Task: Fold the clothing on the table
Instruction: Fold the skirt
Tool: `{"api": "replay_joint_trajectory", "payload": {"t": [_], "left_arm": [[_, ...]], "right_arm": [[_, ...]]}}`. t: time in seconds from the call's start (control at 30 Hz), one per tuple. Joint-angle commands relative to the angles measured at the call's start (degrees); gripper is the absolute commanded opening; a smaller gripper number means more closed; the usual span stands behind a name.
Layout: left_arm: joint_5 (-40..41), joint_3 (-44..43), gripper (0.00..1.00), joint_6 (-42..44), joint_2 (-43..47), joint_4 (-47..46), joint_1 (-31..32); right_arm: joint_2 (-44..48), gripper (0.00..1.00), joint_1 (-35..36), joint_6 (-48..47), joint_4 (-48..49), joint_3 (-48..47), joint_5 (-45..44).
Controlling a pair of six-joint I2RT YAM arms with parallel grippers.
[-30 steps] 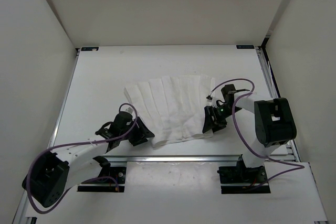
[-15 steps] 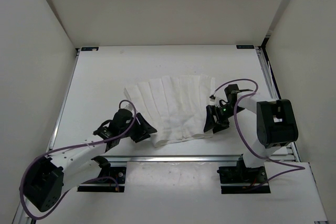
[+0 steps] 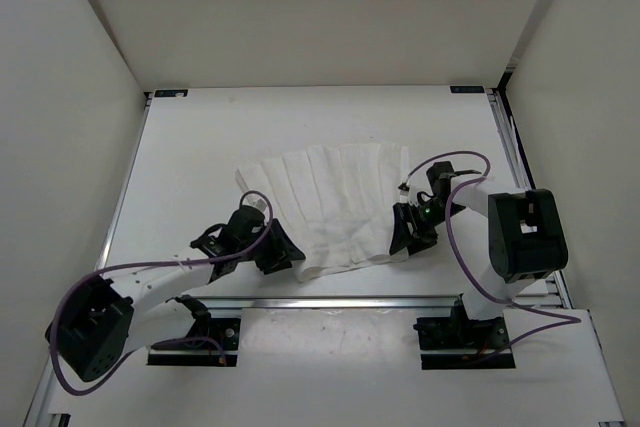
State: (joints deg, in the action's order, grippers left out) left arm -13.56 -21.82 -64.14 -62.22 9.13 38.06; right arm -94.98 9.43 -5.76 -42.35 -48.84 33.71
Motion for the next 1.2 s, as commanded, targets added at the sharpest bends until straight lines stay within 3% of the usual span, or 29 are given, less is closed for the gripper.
{"api": "replay_joint_trajectory", "payload": {"t": [0.0,0.23,0.33,0.4,0.43,0.5,0.7,0.87,1.0,1.17], "left_arm": [[-0.5,-2.96,0.57,1.47,-0.62,0.71,1.13],[-0.86,-4.01,0.51,2.44,-2.21,0.72,2.54],[-1.64,-3.75,0.45,1.83,-2.29,0.28,3.16],[-2.78,-2.62,0.29,1.65,-2.3,-0.95,2.72],[-3.22,-2.0,0.06,1.56,-2.03,-1.91,3.07],[-3.23,-1.99,0.0,1.3,-1.34,-1.83,2.28],[-5.07,-3.4,0.0,1.03,6.3,3.6,0.17],[-9.62,-6.65,0.0,3.14,12.11,13.62,-2.82],[-12.8,-5.6,0.0,1.03,15.89,13.73,-5.53],[-17.01,-5.51,0.0,0.42,15.38,12.59,-9.75]], "right_arm": [[0.85,0.65,-0.2,-1.62,-1.16,0.94,-2.16],[0.67,0.53,-0.47,-1.62,-1.77,0.59,-2.86],[1.02,0.43,-0.82,-1.45,-1.95,0.85,-3.39],[1.02,0.26,-1.17,-1.71,-2.47,0.94,-3.92],[1.2,0.21,-1.43,-1.8,-2.48,0.68,-4.09],[1.64,0.0,-2.39,-2.15,-3.0,-0.02,-4.45],[10.41,0.0,-6.7,-8.91,-7.49,-1.17,-3.48],[21.83,0.0,-3.82,-13.22,-10.29,-1.61,-2.7],[24.4,0.0,2.25,-12.79,-10.83,-2.84,-2.07],[22.22,0.0,-1.78,-14.98,-11.87,-6.78,2.66]]}}
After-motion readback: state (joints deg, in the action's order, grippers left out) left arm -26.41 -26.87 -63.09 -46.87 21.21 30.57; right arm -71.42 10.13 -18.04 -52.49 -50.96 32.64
